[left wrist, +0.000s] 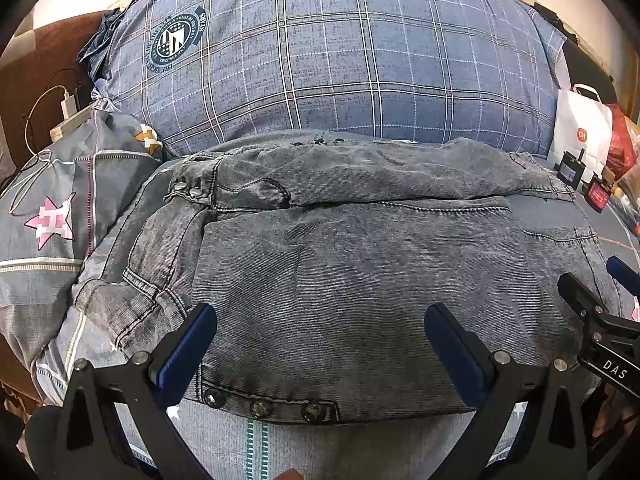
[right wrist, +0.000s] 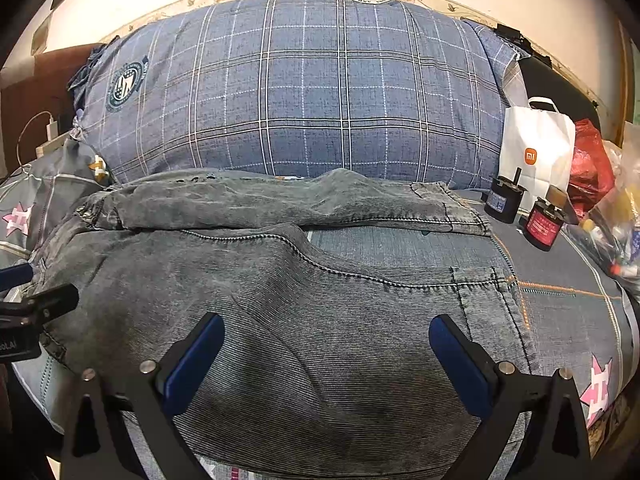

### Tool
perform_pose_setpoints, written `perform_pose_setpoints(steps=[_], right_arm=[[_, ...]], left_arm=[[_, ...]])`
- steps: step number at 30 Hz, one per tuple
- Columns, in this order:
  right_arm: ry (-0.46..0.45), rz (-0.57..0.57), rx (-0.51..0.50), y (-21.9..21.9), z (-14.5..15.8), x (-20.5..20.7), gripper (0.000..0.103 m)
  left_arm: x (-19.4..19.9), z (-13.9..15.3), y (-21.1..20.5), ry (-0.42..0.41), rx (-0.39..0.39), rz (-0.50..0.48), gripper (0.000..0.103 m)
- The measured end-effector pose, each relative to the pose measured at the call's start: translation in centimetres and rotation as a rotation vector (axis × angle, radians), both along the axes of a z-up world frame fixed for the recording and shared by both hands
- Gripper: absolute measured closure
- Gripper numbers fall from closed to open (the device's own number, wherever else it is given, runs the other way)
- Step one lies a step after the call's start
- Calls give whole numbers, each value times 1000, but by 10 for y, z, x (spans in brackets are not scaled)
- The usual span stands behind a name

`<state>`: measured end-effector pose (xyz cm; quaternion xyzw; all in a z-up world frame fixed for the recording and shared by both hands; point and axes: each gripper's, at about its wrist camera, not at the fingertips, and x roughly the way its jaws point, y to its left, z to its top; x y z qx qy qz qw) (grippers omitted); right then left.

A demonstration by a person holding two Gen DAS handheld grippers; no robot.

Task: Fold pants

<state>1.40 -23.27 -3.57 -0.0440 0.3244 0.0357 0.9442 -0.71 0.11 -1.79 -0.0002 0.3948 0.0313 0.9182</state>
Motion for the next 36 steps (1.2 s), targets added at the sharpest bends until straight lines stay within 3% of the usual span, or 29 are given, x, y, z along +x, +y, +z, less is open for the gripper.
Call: perform_pose_setpoints(steps=[21, 26, 32, 34, 36], right_arm=[[-2, -2, 7, -2, 0, 0, 0], [14, -21, 36, -16, 0, 0, 0], [130, -65, 293, -86, 15, 1, 0], [149, -87, 218, -112, 19, 9, 0], [206, -82, 251, -141, 15, 25, 0]], left_arm=[[-2, 0, 9, 6, -5, 14, 0], [1, 1, 58, 10, -24, 103, 0], [3, 0, 149, 54, -100, 273, 0], [4, -8, 168, 100, -137, 297, 0], [8, -17, 177, 159, -182, 299, 0]])
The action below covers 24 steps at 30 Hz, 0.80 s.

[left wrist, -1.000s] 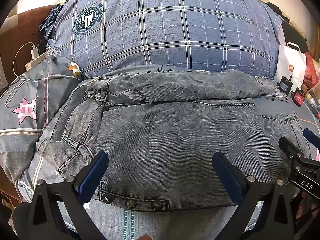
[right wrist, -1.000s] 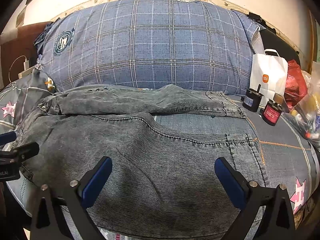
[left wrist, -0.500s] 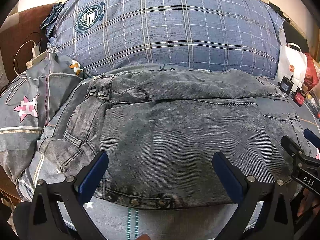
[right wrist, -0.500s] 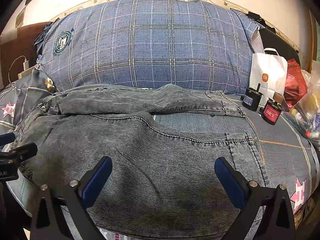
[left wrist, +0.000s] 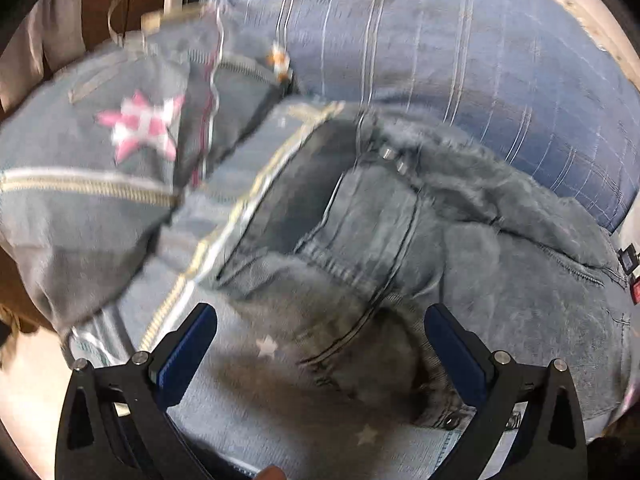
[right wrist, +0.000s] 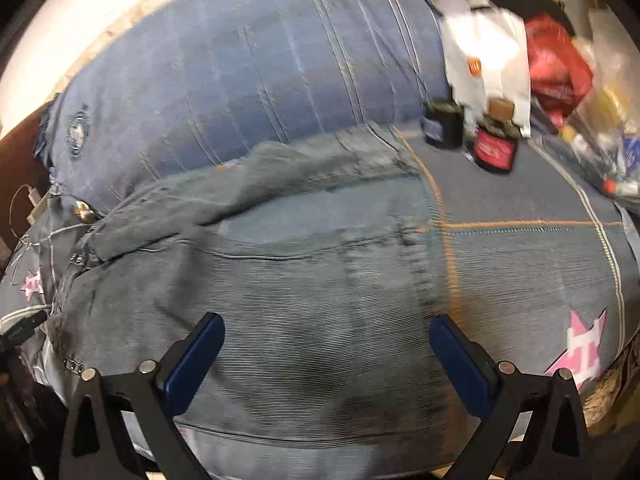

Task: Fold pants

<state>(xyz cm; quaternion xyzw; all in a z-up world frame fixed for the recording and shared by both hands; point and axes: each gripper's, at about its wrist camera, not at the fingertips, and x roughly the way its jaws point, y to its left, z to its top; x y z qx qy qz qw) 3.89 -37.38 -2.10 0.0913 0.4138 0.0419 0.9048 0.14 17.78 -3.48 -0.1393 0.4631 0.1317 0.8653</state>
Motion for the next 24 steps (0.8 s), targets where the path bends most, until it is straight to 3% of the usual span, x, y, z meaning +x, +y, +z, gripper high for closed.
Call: perform_pose_setpoints(steps=[3, 6, 11, 16, 17, 18, 19, 21, 23, 24], right_arm=[[95, 20, 149, -28, -12, 24, 0], [194, 10, 174, -34, -23, 34, 6], [271, -23, 125, -35, -40, 27, 66], [279, -36, 67, -36, -33, 25, 64], [265, -47, 29, -35, -27, 24, 56], [267, -55, -2, -35, -24, 24, 38], [267, -64, -30, -36, -25, 25, 32], [281, -86, -69, -39, -30, 25, 31], [289, -66, -10, -41, -34, 21, 34], [297, -53, -4, -40, -37, 19, 47]], left_arm=[[3, -14, 5, 48, -82, -29, 0], [5, -36, 8, 136, -114, -36, 0], [5, -42, -1, 163, -19, -66, 0], [2, -38, 1, 170, -61, -42, 0], [0, -36, 5, 159, -80, -31, 0], [-3, -32, 9, 136, -87, -20, 0], [-7, -25, 11, 100, -80, -15, 0], [-10, -17, 9, 52, -59, -28, 0], [-4, -23, 7, 78, -75, -66, 0], [1, -31, 7, 116, -88, -77, 0]])
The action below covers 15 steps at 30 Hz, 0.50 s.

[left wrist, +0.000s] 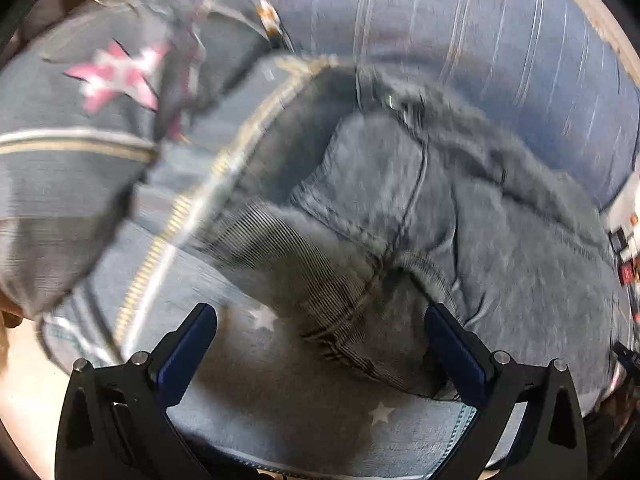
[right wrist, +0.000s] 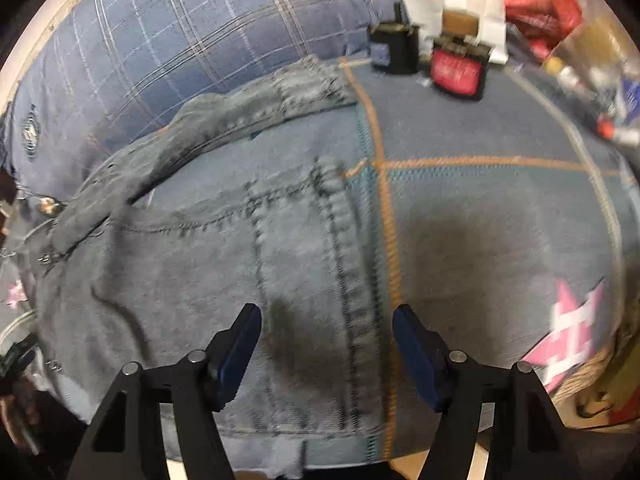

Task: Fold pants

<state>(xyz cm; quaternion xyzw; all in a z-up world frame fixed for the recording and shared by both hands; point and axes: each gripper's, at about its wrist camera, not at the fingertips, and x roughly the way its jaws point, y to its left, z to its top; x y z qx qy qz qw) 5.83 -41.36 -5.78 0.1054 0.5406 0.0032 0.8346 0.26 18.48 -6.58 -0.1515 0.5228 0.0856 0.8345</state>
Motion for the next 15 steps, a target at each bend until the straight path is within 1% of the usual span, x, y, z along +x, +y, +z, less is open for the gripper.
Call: perform_pose_setpoints(steps=[1, 2, 3, 4, 5, 6, 7, 8, 9, 11, 15], right_arm=[[-1, 13, -6, 2, -3, -1, 57], [4, 17, -35, 5, -5, -3, 70], [-4, 19, -52, 8, -5, -4, 76], [-5, 23, -53, 9, -4, -6, 77], [-9, 28, -59, 10, -2, -7, 79], [-18, 41, -84, 14, 1, -9, 81], [-26, 55, -105, 18, 3, -10, 81], [-30, 67, -123, 22, 6, -10, 82], [-37, 78, -150, 27, 10, -11, 82], [-52, 88, -174, 32, 16, -9, 82], [-82, 103, -215, 39, 29, -12, 82]], left_arm=[[4, -10, 1, 55, -5, 2, 1], [4, -9, 0, 42, 24, 5, 1], [3, -8, -1, 38, 28, 8, 1], [2, -7, 1, 43, 11, 18, 2], [1, -5, 3, 34, 8, 31, 15], [-1, -2, 4, 27, 28, 46, 25], [-4, 1, 7, 21, 35, 46, 47], [-4, 4, 10, 9, -5, 30, 71], [-3, 7, 14, 8, -36, 29, 76], [-2, 13, 14, -2, -24, 19, 82], [-22, 41, -3, -101, 25, 41, 83]])
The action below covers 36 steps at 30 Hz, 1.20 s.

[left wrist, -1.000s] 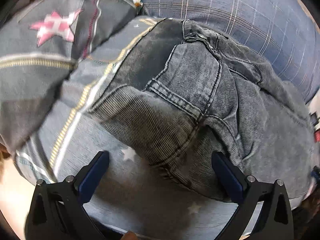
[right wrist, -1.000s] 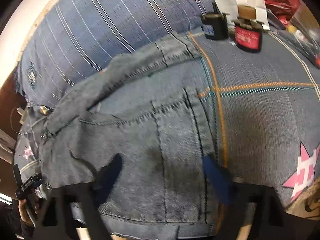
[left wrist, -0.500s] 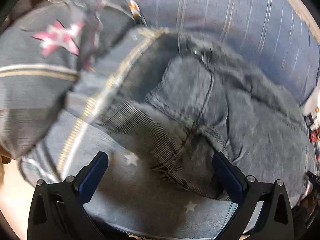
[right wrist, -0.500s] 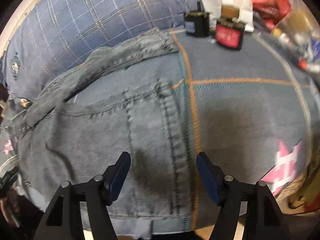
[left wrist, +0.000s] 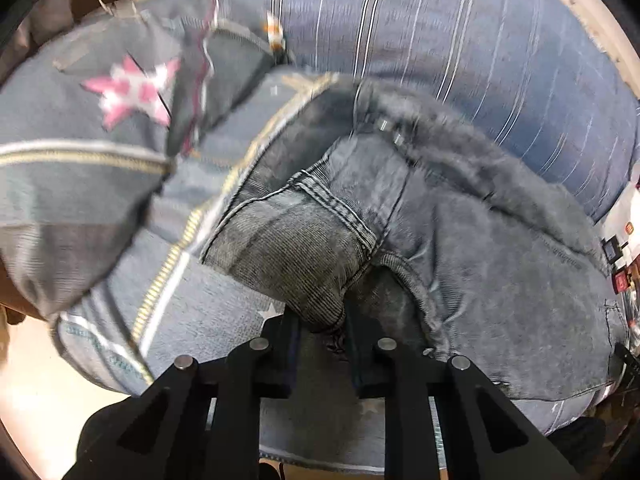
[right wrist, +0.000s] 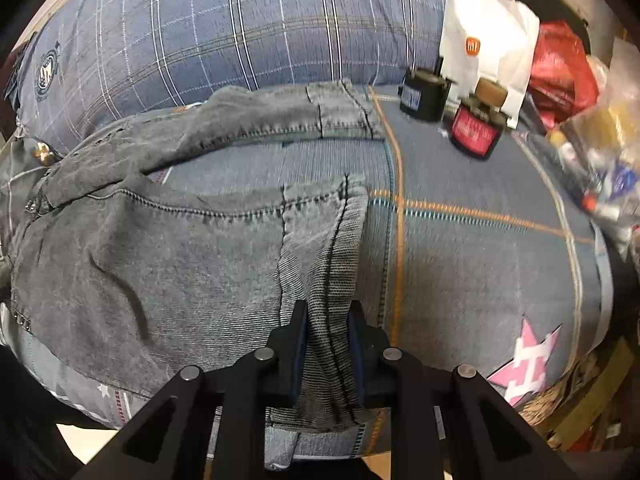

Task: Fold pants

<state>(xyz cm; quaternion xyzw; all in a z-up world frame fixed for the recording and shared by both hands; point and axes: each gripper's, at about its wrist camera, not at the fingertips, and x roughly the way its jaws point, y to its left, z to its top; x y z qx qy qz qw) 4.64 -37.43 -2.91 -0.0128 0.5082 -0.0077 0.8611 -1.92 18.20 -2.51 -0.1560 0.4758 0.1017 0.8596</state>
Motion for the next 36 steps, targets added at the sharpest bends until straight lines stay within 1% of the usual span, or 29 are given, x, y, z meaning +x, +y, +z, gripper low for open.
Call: perform_pose_setpoints(steps=[3, 4, 5, 6, 7, 8, 9, 10, 11, 12, 13, 14, 15, 16, 17, 19, 20, 22, 24, 25, 26, 27, 29, 31, 33, 34, 35, 36], right_arm=[[-48, -4, -36, 0, 15, -3, 83], [-64, -8, -42, 0, 15, 1, 83], [-85, -12, -64, 0, 21, -3, 83], [-87, -12, -76, 0, 21, -1, 83], [-65, -4, -90, 0, 15, 0, 83], [-23, 6, -105, 0, 4, 4, 82], [23, 9, -104, -2, -15, 9, 81], [49, 2, -89, -7, -29, 10, 80], [60, -4, -78, -10, -33, 11, 75], [39, -29, -37, -17, -32, 7, 63], [22, -52, -10, -21, -28, 4, 53], [-12, -66, 22, -27, -17, 0, 36], [-38, -69, 33, -28, -10, -1, 34], [-65, -74, 37, -30, -2, -2, 34], [-94, -77, 42, -31, 9, -2, 34], [-147, -85, 87, -35, 30, 6, 34], [-170, -79, 144, -35, 38, 18, 34], [-168, -72, 202, -33, 46, 46, 34], [-142, -59, 228, -30, 45, 88, 34], [-136, -61, 227, -29, 42, 99, 34], [-125, -71, 206, -29, 38, 126, 34], [-111, -81, 199, -31, 32, 143, 34], [-68, -110, 196, -36, 17, 179, 35], [8, -126, 174, -41, -2, 203, 36], [89, -139, 166, -39, -26, 218, 52], [91, -138, 138, -37, -29, 219, 58], [79, -128, 111, -35, -28, 218, 80], [86, -109, 125, -32, -23, 215, 80]], left_arm=[[-29, 18, -4, -72, -44, 59, 83], [-34, 19, -8, -77, -40, 71, 83], [-35, 14, -9, -68, -31, 84, 83], [-33, 2, -8, -35, -34, 90, 82], [-27, -13, -4, 5, -59, 104, 82], [-20, -25, 4, 34, -77, 123, 78], [-16, -32, 8, 66, -92, 130, 76], [-13, -35, 12, 93, -113, 128, 73], [-15, -31, 15, 75, -126, 134, 64], [-16, -24, 15, 58, -110, 136, 57], [-16, -15, 14, 50, -69, 134, 49], [-16, -6, 15, 29, -42, 138, 47], [-17, 7, 16, -10, -30, 141, 44], [-13, 14, 20, -41, -23, 141, 33], [-9, 23, 21, -69, -12, 144, 27], [2, 42, 21, -134, 2, 120, 27], [12, 48, 21, -145, -3, 88, 27], [44, 52, 22, -143, -29, 23, 27], [79, 47, 24, -115, -61, -10, 27], [99, 41, 26, -89, -84, -20, 27], [115, 35, 28, -65, -108, -32, 27], [128, 29, 28, -44, -114, -38, 27], [150, 14, 24, -6, -92, -47, 27], [162, -2, 20, 32, -65, -50, 27], [171, -17, 18, 73, -52, -61, 27], [173, -23, 19, 86, -48, -61, 27], [173, -25, 20, 80, -55, -65, 27], [174, -26, 21, 75, -58, -66, 27]])
